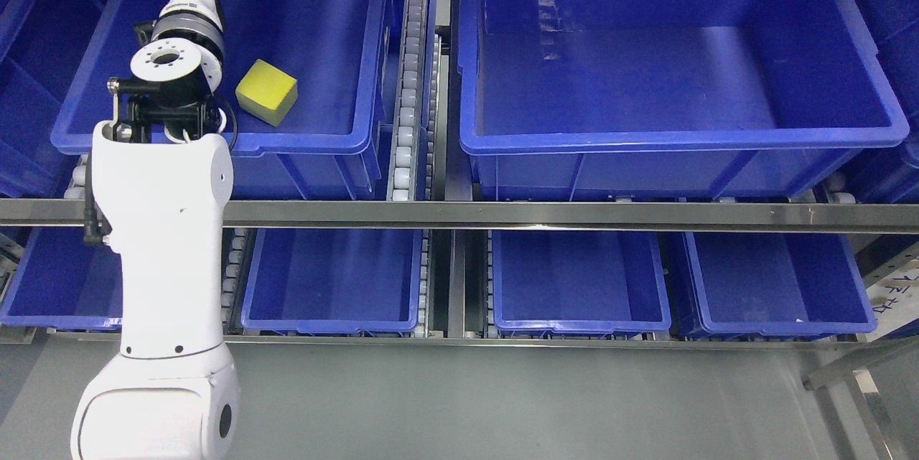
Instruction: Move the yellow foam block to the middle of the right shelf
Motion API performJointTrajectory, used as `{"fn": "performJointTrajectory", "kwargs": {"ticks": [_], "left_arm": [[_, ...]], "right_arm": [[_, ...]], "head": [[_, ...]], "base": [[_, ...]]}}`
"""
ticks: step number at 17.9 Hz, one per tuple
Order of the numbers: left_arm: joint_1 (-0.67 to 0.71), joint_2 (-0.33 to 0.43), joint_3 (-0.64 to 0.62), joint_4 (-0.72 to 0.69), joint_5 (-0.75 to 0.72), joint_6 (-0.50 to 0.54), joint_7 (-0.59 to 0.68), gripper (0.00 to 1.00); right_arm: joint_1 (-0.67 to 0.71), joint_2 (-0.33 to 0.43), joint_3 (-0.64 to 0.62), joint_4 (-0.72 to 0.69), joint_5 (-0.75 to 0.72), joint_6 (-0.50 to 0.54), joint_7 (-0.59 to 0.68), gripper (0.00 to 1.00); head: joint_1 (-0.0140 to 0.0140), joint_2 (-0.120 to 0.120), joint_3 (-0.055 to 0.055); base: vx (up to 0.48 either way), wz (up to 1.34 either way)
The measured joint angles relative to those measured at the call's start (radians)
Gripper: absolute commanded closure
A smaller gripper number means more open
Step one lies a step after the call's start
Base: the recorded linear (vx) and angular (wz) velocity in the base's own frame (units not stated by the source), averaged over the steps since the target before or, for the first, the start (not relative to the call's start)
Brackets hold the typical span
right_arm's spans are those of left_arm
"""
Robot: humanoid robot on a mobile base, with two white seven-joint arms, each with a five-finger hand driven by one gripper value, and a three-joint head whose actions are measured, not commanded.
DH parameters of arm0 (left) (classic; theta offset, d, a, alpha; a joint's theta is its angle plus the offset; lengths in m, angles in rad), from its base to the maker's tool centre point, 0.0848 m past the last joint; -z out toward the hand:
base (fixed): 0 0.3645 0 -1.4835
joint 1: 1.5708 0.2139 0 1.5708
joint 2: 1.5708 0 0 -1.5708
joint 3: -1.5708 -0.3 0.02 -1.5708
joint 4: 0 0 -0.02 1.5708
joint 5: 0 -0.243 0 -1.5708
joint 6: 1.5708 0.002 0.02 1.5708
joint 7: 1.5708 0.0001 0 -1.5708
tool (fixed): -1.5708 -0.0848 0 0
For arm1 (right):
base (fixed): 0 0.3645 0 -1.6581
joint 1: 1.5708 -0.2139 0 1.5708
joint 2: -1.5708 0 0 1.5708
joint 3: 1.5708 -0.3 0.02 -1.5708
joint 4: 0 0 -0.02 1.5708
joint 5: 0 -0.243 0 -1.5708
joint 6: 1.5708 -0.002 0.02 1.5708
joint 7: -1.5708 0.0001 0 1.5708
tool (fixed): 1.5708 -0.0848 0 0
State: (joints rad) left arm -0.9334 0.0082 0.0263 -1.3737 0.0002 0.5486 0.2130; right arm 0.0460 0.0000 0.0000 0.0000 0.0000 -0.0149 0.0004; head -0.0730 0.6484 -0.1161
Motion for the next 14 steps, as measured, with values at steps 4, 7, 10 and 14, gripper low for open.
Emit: {"fn": "performJointTrajectory", "kwargs": {"ticks": [4, 7, 10, 14], "left_arm": [[0.087, 0.013, 0.026, 0.000, 0.000, -0.319, -0.098, 0.00], [0.164, 0.020, 0.057, -0.017, 0.013, -0.540, -0.223, 0.00], [0.241, 0.026, 0.093, -0.052, 0.066, -0.683, -0.337, 0.00], [0.374, 0.029, 0.133, -0.105, 0.112, -0.801, -0.436, 0.00]], "right_arm": [[0.000, 0.000, 0.000, 0.000, 0.000, 0.000, 0.000, 0.00], [0.000, 0.000, 0.000, 0.000, 0.000, 0.000, 0.000, 0.00], [0.000, 0.000, 0.000, 0.000, 0.000, 0.000, 0.000, 0.00], [0.000, 0.000, 0.000, 0.000, 0.000, 0.000, 0.000, 0.00]], "head": [[0.0000, 0.000, 0.000], [0.0000, 0.000, 0.000], [0.0000, 0.000, 0.000], [0.0000, 0.000, 0.000]], "base": [[0.005, 0.01], [0.003, 0.01], [0.001, -0.03], [0.001, 0.01]]}}
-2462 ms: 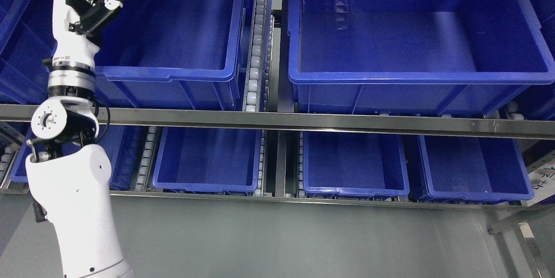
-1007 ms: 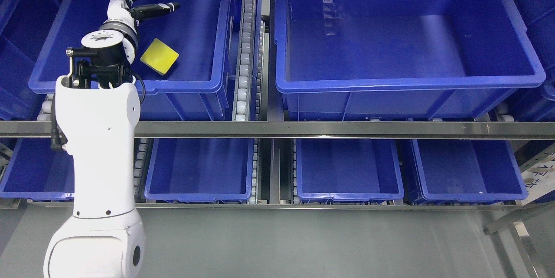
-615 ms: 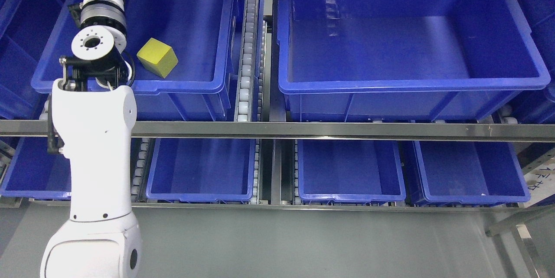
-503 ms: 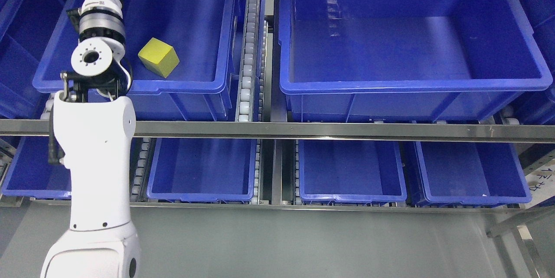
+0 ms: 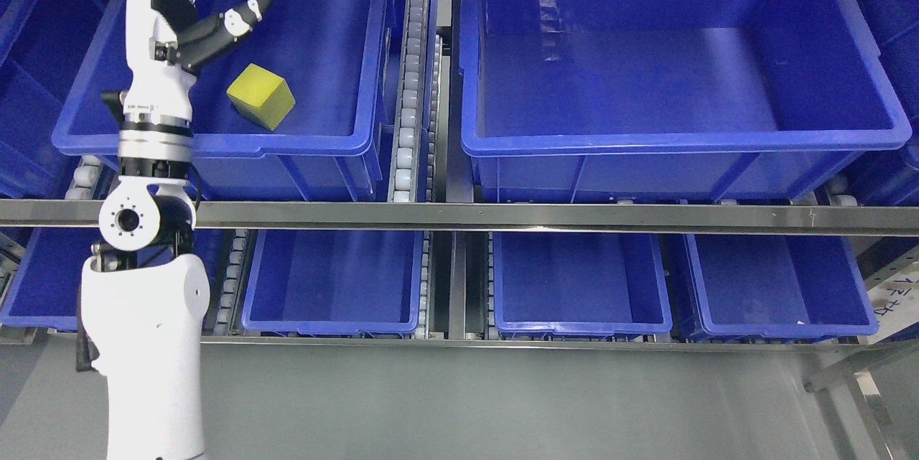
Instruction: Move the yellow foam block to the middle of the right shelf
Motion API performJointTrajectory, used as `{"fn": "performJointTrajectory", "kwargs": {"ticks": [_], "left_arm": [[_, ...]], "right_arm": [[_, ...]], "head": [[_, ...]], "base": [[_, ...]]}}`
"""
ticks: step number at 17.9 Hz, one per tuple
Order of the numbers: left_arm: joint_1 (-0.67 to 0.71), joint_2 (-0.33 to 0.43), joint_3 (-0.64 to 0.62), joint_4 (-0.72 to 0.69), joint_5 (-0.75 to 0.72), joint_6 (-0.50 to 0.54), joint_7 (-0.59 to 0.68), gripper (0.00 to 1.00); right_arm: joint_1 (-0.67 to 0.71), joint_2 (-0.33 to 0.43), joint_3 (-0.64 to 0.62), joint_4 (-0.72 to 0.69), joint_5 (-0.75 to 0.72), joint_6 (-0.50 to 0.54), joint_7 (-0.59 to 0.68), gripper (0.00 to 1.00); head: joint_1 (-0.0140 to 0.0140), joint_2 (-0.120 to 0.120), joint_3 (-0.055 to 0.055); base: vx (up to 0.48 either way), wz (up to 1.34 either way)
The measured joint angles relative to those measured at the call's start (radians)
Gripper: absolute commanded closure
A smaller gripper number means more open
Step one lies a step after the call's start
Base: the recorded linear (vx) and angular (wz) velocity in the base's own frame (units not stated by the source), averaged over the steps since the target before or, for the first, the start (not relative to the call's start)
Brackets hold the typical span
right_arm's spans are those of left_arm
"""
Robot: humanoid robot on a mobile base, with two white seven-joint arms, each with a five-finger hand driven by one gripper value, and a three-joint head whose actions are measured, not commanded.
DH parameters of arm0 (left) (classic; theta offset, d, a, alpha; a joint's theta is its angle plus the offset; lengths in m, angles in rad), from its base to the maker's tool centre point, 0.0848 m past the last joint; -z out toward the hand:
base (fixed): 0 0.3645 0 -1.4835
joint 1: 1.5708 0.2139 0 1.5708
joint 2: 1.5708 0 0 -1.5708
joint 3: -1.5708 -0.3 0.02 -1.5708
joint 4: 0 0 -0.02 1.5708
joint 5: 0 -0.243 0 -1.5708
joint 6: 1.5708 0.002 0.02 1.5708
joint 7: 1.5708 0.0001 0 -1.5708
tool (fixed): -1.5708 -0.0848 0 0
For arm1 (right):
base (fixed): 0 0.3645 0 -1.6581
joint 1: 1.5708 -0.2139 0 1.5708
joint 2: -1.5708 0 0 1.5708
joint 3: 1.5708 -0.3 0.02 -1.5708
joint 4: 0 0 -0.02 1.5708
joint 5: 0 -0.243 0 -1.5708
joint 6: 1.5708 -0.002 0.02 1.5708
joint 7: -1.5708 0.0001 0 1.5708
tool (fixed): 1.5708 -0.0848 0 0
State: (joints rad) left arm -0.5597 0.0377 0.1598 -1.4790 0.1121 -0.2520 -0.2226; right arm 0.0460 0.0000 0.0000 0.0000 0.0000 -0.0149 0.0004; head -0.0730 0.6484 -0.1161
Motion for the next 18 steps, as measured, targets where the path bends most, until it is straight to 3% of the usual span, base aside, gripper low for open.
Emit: {"fn": "performJointTrajectory", "kwargs": {"ticks": [2, 5, 8, 18], "left_arm": [[0.047, 0.002, 0.020, -0.030, 0.012, -0.008, -0.012, 0.01], [0.095, 0.002, 0.045, -0.081, 0.022, 0.091, -0.020, 0.00], [0.131, 0.003, 0.062, -0.122, 0.028, 0.124, -0.026, 0.00], [0.270, -0.016, 0.062, -0.198, 0.034, 0.023, -0.030, 0.00]], "right_arm": [[0.000, 0.000, 0.000, 0.000, 0.000, 0.000, 0.000, 0.00], [0.000, 0.000, 0.000, 0.000, 0.000, 0.000, 0.000, 0.00], [0.000, 0.000, 0.000, 0.000, 0.000, 0.000, 0.000, 0.00], [0.000, 0.000, 0.000, 0.000, 0.000, 0.000, 0.000, 0.00]], "head": [[0.0000, 0.000, 0.000], [0.0000, 0.000, 0.000], [0.0000, 0.000, 0.000], [0.0000, 0.000, 0.000]], "base": [[0.000, 0.00], [0.000, 0.00], [0.000, 0.00], [0.000, 0.00]]}}
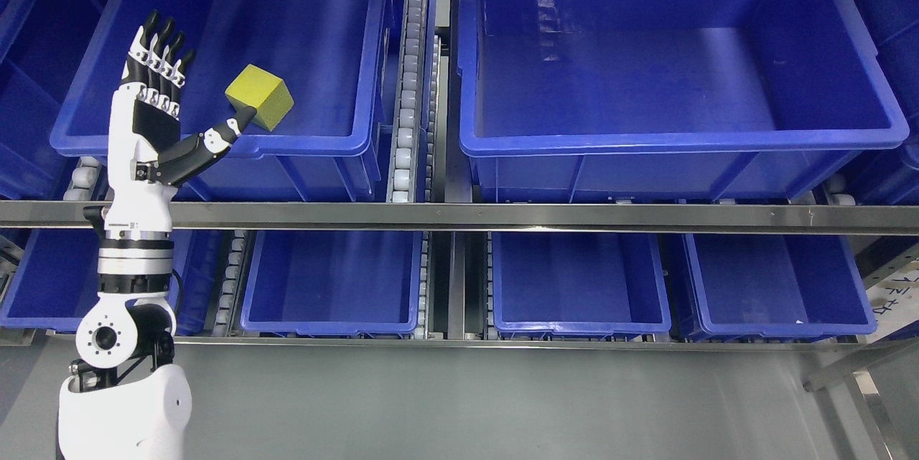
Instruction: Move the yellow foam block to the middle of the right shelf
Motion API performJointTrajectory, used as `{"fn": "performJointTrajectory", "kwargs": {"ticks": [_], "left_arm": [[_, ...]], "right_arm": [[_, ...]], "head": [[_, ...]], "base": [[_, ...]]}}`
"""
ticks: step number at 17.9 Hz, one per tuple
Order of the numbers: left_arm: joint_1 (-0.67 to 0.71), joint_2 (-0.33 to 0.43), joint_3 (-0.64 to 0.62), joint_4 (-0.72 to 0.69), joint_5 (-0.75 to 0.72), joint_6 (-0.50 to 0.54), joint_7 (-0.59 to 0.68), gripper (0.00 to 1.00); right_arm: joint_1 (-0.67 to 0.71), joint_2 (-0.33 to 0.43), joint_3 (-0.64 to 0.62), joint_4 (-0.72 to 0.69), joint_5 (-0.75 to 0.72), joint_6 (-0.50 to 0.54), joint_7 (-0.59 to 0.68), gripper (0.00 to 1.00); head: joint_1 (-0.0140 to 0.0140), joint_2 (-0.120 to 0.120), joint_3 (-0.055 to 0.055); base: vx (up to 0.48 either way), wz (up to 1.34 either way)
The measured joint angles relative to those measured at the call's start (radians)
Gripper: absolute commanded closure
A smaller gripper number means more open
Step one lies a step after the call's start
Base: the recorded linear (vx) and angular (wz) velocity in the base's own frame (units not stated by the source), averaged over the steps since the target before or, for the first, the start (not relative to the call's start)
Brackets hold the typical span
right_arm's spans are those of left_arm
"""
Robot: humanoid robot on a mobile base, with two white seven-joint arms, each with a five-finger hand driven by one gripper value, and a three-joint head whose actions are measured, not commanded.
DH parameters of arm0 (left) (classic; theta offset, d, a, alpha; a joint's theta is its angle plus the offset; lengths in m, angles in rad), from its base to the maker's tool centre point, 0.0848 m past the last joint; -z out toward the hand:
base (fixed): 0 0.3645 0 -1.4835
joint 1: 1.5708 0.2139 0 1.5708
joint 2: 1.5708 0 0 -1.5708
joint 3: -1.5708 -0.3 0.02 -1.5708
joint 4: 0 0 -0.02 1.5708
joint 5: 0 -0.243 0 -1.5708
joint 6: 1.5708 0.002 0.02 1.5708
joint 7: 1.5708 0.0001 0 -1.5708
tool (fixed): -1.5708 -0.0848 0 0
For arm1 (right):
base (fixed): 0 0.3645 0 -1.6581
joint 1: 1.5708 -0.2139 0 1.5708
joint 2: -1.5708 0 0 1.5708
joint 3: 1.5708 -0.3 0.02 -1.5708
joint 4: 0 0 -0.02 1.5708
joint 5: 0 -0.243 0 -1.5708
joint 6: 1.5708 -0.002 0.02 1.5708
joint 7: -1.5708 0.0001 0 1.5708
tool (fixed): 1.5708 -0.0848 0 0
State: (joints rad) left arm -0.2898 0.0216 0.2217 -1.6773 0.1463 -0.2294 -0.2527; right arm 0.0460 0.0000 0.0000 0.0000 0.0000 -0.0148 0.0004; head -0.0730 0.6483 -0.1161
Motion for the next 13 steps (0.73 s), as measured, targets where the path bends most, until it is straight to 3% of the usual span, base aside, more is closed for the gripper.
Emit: {"fn": "performJointTrajectory", "kwargs": {"ticks": [13], "left_arm": [[0.013, -0.015, -0.014, -0.031, 0.000, 0.004, 0.001, 0.00]], "right_arm": [[0.000, 0.000, 0.000, 0.000, 0.000, 0.000, 0.000, 0.00]], "head": [[0.0000, 0.000, 0.000]], "base": [[0.000, 0.00]]}}
